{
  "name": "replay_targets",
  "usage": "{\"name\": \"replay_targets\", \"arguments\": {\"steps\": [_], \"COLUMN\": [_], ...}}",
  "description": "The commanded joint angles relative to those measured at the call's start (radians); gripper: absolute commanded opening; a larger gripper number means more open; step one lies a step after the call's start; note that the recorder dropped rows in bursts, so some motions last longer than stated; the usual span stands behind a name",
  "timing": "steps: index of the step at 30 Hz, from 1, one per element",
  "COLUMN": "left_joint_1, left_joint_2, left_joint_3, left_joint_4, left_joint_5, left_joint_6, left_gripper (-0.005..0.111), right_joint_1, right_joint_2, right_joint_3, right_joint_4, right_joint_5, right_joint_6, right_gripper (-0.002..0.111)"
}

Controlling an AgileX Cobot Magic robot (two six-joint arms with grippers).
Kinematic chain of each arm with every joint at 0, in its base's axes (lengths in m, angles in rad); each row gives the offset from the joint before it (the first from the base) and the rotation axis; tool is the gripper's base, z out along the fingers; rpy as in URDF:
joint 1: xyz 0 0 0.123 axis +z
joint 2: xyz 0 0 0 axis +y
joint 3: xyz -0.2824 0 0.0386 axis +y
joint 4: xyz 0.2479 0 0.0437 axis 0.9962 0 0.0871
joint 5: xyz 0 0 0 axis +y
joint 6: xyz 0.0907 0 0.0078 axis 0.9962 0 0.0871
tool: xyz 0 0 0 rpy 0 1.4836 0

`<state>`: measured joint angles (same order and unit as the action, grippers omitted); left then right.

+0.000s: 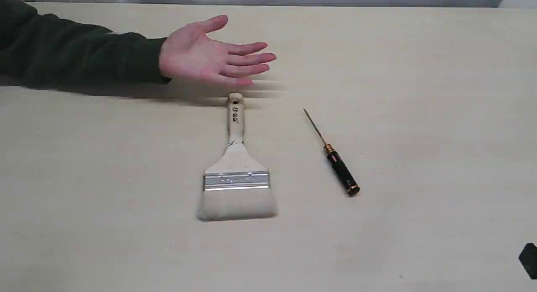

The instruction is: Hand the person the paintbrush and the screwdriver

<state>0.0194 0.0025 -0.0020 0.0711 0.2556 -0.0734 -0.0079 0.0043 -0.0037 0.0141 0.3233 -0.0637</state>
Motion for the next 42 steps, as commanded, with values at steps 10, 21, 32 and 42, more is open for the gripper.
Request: {"name": "replay_targets", "arguments": {"steps": [10, 21, 32, 42], "left_joint_1": [-0.008, -0.008, -0.008, -0.008], "left_joint_2": [-0.002, -0.002, -0.002, -0.002], "left_joint_3": [0.002, 0.002, 0.002, 0.002], "left_joint_4": [-0.004, -0.004, -0.004, -0.002], "left_joint_5": [-0.003, -0.005, -0.005, -0.006], "left_joint_6": [-0.002, -0.002, -0.002, -0.002], "left_gripper": [0.000, 0.000, 0.000, 0.000], "right_joint_1": [-0.006, -0.006, -0.006, -0.006], "right_joint_2": [-0.004, -0.004, -0.004, -0.004], "right_joint_3": [0.004, 0.004, 0.004, 0.004], "right_joint_4": [0.004, -0.002, 0.002, 0.007], "right_joint_5": [-0.004, -0.284, -0.454, -0.454], "right_joint_6": [-0.001, -0.003, -0.001, 0.091], "right_gripper": [0.010, 0.010, 0.010, 0.010]}}
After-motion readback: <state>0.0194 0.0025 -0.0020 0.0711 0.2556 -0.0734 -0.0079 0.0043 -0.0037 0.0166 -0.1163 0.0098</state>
